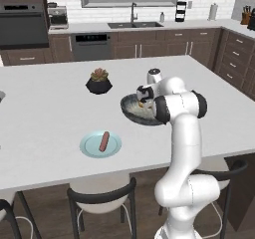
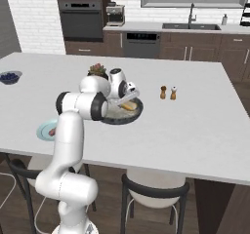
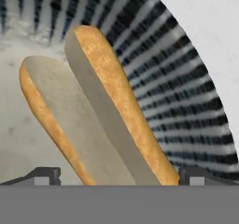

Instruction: Place one bun and one sausage from the bowl on each plate.

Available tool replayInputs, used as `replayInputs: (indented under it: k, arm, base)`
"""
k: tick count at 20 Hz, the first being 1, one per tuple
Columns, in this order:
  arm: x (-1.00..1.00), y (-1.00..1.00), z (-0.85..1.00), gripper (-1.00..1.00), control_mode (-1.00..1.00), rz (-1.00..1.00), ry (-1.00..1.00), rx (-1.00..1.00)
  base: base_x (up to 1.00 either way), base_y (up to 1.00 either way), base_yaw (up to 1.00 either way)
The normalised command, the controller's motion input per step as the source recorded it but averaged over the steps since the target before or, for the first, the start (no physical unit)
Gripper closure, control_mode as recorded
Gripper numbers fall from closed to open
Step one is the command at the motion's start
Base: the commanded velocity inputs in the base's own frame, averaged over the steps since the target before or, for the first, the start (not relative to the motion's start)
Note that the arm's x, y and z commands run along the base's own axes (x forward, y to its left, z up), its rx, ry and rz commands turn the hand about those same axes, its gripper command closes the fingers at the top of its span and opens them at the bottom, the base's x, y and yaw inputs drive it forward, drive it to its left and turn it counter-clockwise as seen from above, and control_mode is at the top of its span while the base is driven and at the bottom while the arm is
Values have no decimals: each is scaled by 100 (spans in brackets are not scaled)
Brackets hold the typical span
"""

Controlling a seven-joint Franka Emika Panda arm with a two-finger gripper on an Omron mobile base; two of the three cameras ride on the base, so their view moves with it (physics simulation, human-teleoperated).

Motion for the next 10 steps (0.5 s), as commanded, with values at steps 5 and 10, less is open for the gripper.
replayInputs:
  k: [5,10]
  arm:
    - [-2,16,-1,-100,-100,4,0,-1]
    - [0,18,-15,-100,-100,2,0,-7]
  base:
    - [0,0,0]
    - [0,0,0]
